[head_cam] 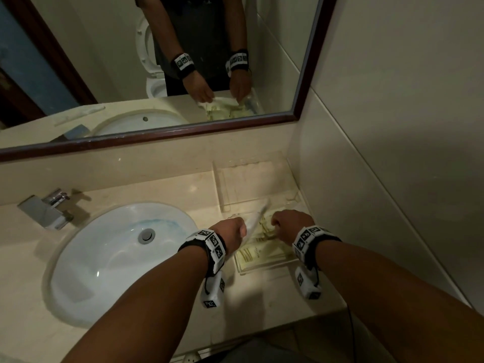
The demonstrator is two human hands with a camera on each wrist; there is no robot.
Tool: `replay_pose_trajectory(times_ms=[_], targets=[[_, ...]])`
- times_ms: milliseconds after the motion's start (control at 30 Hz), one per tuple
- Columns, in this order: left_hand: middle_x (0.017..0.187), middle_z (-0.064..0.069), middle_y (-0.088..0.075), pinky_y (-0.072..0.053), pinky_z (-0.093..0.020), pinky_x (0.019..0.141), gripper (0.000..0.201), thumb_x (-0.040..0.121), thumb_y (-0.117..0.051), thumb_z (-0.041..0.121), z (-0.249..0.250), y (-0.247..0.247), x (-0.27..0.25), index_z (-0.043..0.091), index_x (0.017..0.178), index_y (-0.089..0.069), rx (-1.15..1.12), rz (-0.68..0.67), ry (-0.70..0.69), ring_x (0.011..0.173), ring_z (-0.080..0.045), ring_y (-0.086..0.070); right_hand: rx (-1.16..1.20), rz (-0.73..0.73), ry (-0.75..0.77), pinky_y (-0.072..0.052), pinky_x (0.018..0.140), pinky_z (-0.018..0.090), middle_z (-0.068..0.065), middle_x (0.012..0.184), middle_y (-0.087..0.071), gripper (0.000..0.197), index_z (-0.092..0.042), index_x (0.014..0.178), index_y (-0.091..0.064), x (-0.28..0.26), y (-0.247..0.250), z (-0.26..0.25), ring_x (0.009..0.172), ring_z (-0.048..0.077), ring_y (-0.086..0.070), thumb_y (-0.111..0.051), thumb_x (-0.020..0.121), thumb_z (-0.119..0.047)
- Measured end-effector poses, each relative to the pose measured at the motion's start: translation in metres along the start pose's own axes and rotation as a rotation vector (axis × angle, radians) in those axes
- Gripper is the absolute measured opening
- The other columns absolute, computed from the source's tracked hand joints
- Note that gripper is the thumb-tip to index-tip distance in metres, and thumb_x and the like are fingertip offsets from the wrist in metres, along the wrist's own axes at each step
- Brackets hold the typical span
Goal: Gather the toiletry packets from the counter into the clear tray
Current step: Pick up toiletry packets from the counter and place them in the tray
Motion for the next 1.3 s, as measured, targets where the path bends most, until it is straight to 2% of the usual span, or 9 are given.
replay_pose_trajectory(times_ms=[133,267,400,533,667,833,1067,1167,1300], targets=[[0.105,0.000,-0.064,-0.047,-0.027,0.081,0.025,0.088,-0.046,0.008,0.008,-0.004,0.005,0.026,0.100,-0.059,0.057,-0.019,-0.027,0.094,-0.024,-0.062,0.036,0.143,0.067,-0.051,0.085,0.035,-0.002,0.119,-0.062,0.028,-0.031,0.118,-0.063,-0.004,0.015,-0.010,0.103,0.022,-0.062,-0.047,0.094,-0.034],[0.102,-0.002,-0.063,-0.046,-0.025,0.074,0.027,0.086,-0.047,0.005,0.013,-0.006,0.008,0.023,0.098,-0.063,0.011,-0.029,-0.045,0.087,-0.024,-0.061,0.052,0.324,0.191,-0.049,0.090,0.042,0.000,0.119,-0.056,0.035,-0.029,0.116,-0.065,-0.010,0.023,-0.025,0.111,0.023,-0.054,-0.065,0.081,-0.036],[0.096,0.000,-0.064,-0.048,-0.026,0.075,0.024,0.083,-0.052,0.005,0.013,-0.008,0.011,0.028,0.078,-0.058,-0.088,0.007,-0.058,0.086,-0.024,-0.062,-0.147,0.154,0.226,-0.037,0.105,0.047,-0.001,0.135,-0.052,0.046,-0.035,0.129,-0.061,-0.006,0.006,-0.036,0.127,0.026,-0.047,-0.065,0.083,-0.041],[0.091,0.002,-0.061,-0.048,-0.025,0.070,0.020,0.084,-0.060,0.012,0.004,-0.009,0.013,0.030,0.092,-0.056,-0.134,0.019,-0.020,0.079,-0.022,-0.059,-0.267,0.044,0.177,-0.043,0.094,0.042,0.002,0.119,-0.060,0.029,-0.031,0.122,-0.062,-0.003,-0.003,-0.030,0.112,0.027,-0.057,-0.052,0.095,-0.034],[0.116,-0.004,-0.067,-0.051,-0.027,0.092,0.035,0.086,-0.067,0.020,-0.005,-0.015,0.015,0.025,0.120,-0.061,-0.097,-0.017,0.011,0.105,-0.024,-0.065,-0.307,-0.026,0.140,-0.048,0.088,0.038,0.000,0.115,-0.065,0.025,-0.030,0.115,-0.067,-0.005,-0.009,-0.023,0.105,0.024,-0.063,-0.052,0.095,-0.026],[0.121,-0.002,-0.066,-0.047,-0.024,0.088,0.035,0.089,-0.059,0.013,0.001,-0.019,0.014,0.017,0.123,-0.068,0.080,-0.072,-0.018,0.112,-0.021,-0.061,-0.321,-0.116,0.072,-0.049,0.074,0.033,0.001,0.105,-0.070,0.023,-0.025,0.107,-0.070,-0.006,-0.014,-0.011,0.094,0.022,-0.068,-0.055,0.092,-0.018],[0.106,-0.008,-0.072,-0.048,-0.025,0.076,0.022,0.090,-0.058,0.016,0.010,-0.025,0.021,0.011,0.103,-0.074,0.183,-0.104,-0.028,0.098,-0.026,-0.066,-0.232,-0.113,0.029,-0.051,0.074,0.034,0.003,0.108,-0.069,0.026,-0.022,0.111,-0.070,-0.010,-0.019,0.005,0.096,0.024,-0.068,-0.056,0.090,-0.016],[0.107,-0.006,-0.072,-0.051,-0.029,0.082,0.025,0.092,-0.058,0.026,0.008,-0.028,0.025,0.014,0.106,-0.074,0.199,-0.101,-0.007,0.100,-0.027,-0.066,-0.189,-0.105,0.030,-0.050,0.074,0.034,0.004,0.109,-0.068,0.026,-0.021,0.113,-0.066,-0.011,-0.021,0.012,0.098,0.025,-0.068,-0.055,0.090,-0.016],[0.112,-0.002,-0.072,-0.052,-0.027,0.083,0.026,0.092,-0.057,0.021,0.004,-0.033,0.030,0.018,0.111,-0.074,0.188,-0.103,0.021,0.102,-0.024,-0.066,-0.255,-0.064,0.017,-0.051,0.085,0.039,0.002,0.109,-0.067,0.026,-0.026,0.110,-0.069,-0.012,-0.020,0.020,0.100,0.025,-0.065,-0.053,0.091,-0.018]])
Point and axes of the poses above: each hand's wrist, its own x-axis towards the middle knuckle, its own y-axis out of the back of the hand, z = x × y, the point moved 7 cm from there along x, towards the middle knuckle
